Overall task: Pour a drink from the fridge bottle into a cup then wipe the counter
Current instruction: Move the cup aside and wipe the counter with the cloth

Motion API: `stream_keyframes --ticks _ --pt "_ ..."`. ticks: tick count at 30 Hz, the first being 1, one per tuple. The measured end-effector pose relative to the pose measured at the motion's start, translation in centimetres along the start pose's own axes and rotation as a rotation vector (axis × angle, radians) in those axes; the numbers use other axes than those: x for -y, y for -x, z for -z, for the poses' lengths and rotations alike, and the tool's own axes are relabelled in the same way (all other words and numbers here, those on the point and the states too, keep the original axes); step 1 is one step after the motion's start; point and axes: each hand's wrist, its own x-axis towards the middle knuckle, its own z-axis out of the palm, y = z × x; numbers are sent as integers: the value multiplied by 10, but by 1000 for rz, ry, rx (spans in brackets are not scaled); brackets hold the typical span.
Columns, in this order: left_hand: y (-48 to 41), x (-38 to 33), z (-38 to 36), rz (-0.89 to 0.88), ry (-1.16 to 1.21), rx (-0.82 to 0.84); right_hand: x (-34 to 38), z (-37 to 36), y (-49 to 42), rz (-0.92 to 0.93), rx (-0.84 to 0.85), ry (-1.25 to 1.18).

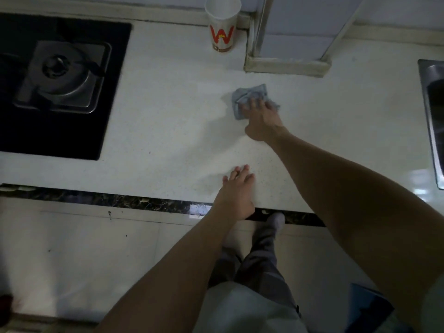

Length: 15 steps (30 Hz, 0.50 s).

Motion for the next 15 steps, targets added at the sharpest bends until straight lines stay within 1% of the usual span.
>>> stream_keyframes --ticks 2,4,7,10,12,15 --pt "0 3 1 -26 -23 -6 -22 -9 12 40 -61 0" --pt "0 5 1 -42 -45 0 -47 -15 32 13 -97 17" --pt "5 7 -3 -47 -93 0 -91 -15 72 -149 -98 49" --pt "16 7 -12 -99 -152 -85 -132 -15 106 -357 -60 43" --pt "27 10 -21 -135 -181 -115 -134 -18 119 -470 -55 42" --pt "41 15 -33 -146 -221 -116 -102 -22 121 -586 -56 32"
